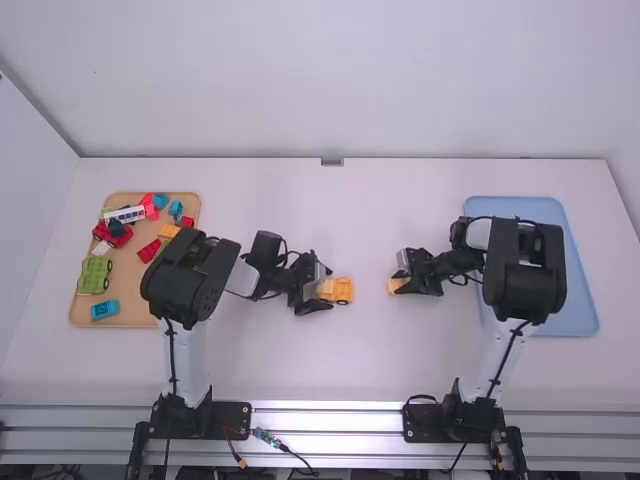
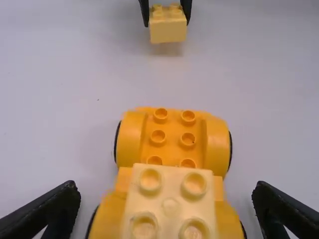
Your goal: Assemble lego blocks to make yellow taxi
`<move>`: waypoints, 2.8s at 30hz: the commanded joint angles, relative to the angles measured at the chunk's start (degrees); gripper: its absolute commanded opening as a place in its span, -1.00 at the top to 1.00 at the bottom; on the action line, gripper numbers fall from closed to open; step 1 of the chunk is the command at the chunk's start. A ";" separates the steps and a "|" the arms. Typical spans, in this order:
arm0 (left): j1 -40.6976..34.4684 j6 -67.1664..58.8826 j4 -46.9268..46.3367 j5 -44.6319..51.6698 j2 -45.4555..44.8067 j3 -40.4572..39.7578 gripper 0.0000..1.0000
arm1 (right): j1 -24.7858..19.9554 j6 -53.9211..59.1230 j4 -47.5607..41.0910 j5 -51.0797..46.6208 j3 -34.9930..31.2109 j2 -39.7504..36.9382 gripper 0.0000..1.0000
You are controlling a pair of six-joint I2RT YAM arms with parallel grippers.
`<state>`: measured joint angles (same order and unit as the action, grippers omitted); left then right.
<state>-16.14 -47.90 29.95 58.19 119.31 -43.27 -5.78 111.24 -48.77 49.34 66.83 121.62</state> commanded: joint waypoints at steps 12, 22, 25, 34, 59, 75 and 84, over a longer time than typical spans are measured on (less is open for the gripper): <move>-3.39 -0.58 -0.48 -5.38 0.28 -0.17 -0.44 | 7.45 -8.72 -2.57 3.80 4.85 0.87 0.85; -3.37 -0.32 -1.03 -5.18 0.28 -0.85 -0.33 | 9.16 -9.62 -2.66 8.13 4.44 0.17 0.89; -3.37 -0.10 -1.01 -5.18 0.28 -0.98 -0.32 | 9.33 -12.96 0.21 8.81 3.04 -1.68 0.89; -3.37 -0.12 -0.83 -5.33 0.28 -0.70 -0.29 | 13.46 -30.77 19.38 1.64 -6.45 -9.01 0.98; -3.37 -0.12 -0.59 -4.92 0.28 -0.76 -0.13 | 22.25 -43.78 38.19 0.63 -16.46 -15.19 1.00; -3.37 -0.14 2.21 -2.10 0.28 0.55 -0.11 | 22.34 -48.41 47.53 1.51 -19.98 -15.19 1.00; -3.37 -0.14 2.08 -2.34 0.28 0.42 -0.11 | 22.95 -49.77 48.31 0.28 -20.74 -15.17 1.00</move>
<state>-19.35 -47.86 31.79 53.87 119.31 -43.11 16.75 62.13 -0.16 50.15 46.85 107.96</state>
